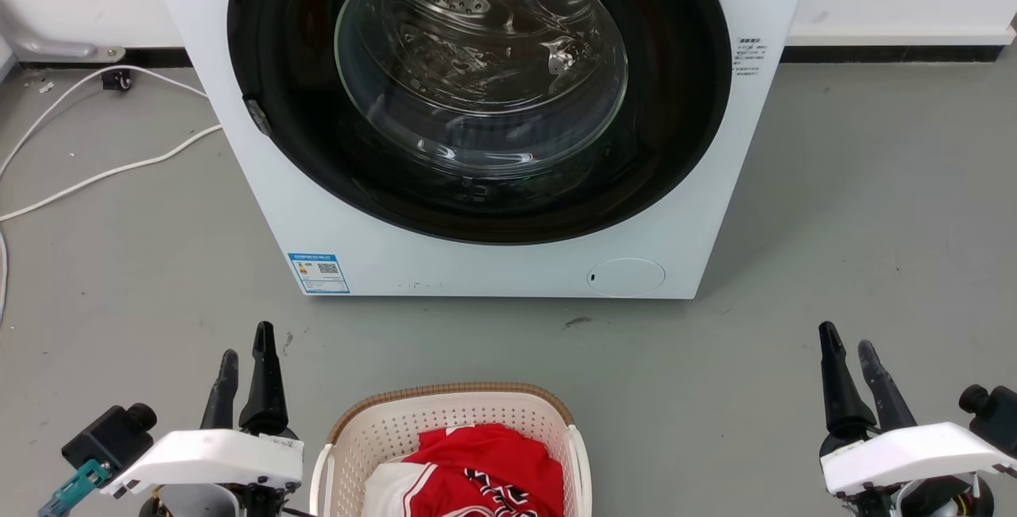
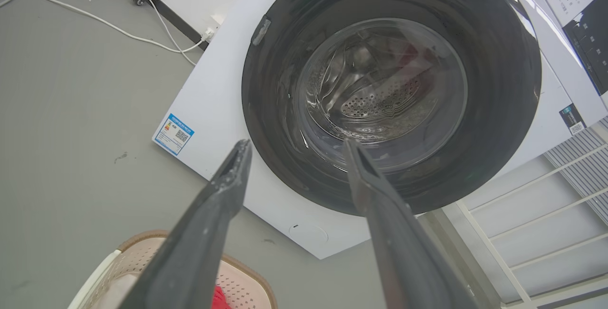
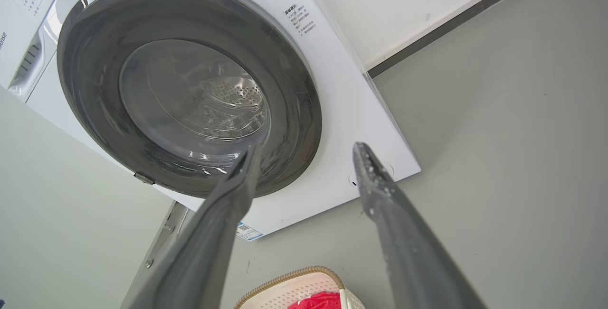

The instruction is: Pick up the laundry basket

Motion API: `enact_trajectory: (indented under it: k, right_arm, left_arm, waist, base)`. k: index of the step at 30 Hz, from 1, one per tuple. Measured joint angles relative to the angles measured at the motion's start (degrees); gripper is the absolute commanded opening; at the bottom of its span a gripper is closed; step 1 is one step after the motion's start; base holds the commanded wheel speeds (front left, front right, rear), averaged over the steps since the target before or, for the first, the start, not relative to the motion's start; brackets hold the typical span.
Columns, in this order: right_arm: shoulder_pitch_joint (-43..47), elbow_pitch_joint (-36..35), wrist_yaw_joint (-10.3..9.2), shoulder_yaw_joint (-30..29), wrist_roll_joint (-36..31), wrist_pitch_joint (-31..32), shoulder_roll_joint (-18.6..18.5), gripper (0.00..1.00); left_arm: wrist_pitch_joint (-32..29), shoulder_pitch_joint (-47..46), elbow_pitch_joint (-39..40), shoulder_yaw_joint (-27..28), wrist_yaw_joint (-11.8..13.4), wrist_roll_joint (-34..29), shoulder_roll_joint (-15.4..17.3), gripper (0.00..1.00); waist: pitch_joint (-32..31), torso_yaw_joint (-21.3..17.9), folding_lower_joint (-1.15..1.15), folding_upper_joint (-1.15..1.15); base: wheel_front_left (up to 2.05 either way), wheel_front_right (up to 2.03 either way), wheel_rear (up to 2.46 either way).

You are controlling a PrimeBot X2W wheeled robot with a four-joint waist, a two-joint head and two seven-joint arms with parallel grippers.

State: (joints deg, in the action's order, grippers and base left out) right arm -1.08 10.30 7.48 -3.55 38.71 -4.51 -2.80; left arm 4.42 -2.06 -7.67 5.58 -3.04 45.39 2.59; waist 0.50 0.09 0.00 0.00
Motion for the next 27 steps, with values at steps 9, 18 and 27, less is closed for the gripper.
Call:
enact_trajectory:
  k: [9, 18, 27]
  right_arm:
    - [0.56, -1.04, 0.0, 0.29, -6.98, -1.59, 0.0, 1.0]
    - [1.15, -1.32, 0.01, 0.18, -14.03, -3.04, 0.0, 1.0]
    - [1.57, -2.21, 0.01, 0.48, -20.34, -4.36, 0.0, 1.0]
  left_arm:
    - [1.66, 0.49, 0.89, -0.04, -0.32, -7.15, 0.14, 1.0]
    - [3.09, 0.98, 1.22, -1.33, 0.3, -14.11, 0.74, 1.0]
    - [4.42, 1.47, 1.82, -2.14, 1.05, -19.41, 1.24, 1.0]
  waist:
    - [0.14, -0.05, 0.0, 0.0]
    - [0.15, -0.1, 0.0, 0.0]
    - [0.15, -0.16, 0.0, 0.0]
  base:
    - [0.0, 0.0, 0.0]
    - [0.0, 0.0, 0.0]
    - [0.0, 0.0, 0.0]
